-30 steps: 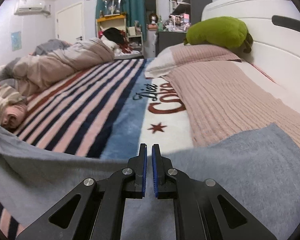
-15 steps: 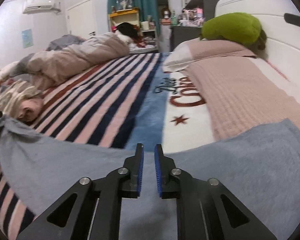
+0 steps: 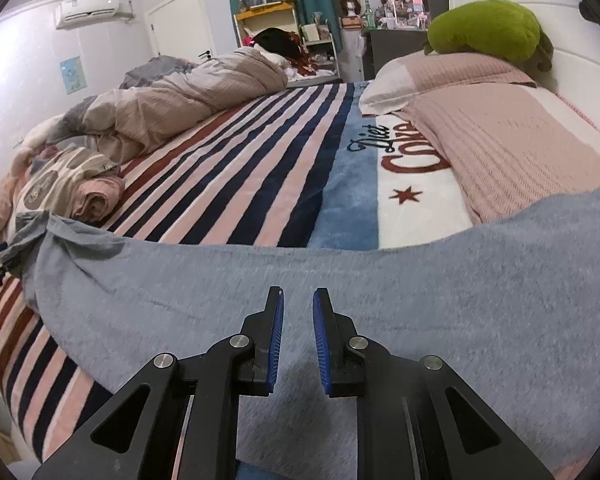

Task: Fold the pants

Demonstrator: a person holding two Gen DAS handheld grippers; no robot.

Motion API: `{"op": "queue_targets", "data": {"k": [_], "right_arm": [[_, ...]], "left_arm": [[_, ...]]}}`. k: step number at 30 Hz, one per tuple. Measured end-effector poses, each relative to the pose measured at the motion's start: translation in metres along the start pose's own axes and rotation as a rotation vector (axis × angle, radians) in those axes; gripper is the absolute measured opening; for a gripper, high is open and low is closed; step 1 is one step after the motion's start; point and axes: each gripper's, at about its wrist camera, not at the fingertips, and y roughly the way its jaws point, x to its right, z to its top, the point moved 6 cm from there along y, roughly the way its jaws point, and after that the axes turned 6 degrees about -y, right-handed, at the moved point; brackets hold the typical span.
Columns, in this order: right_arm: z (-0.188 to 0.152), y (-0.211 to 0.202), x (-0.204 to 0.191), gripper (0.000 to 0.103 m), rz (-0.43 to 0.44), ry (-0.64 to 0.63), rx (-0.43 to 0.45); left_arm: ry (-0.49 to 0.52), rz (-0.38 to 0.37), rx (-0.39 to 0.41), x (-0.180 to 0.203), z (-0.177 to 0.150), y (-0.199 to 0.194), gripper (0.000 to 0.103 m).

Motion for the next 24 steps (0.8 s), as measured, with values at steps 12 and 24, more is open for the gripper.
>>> {"op": "queue_targets", "data": {"k": [12,24], "right_arm": [[0.004,0.003,-0.011,0.011,0.008,-0.008,-0.006],[0.004,0.016,-0.013,0.011,0.003,0.011,-0.038]], "left_arm": [[-0.276,0.073,0.077,-0.075,0.039,0.022,0.015],[-0.348,0.08,0.183,-0.095,0.075,0.03,0.063]]}}
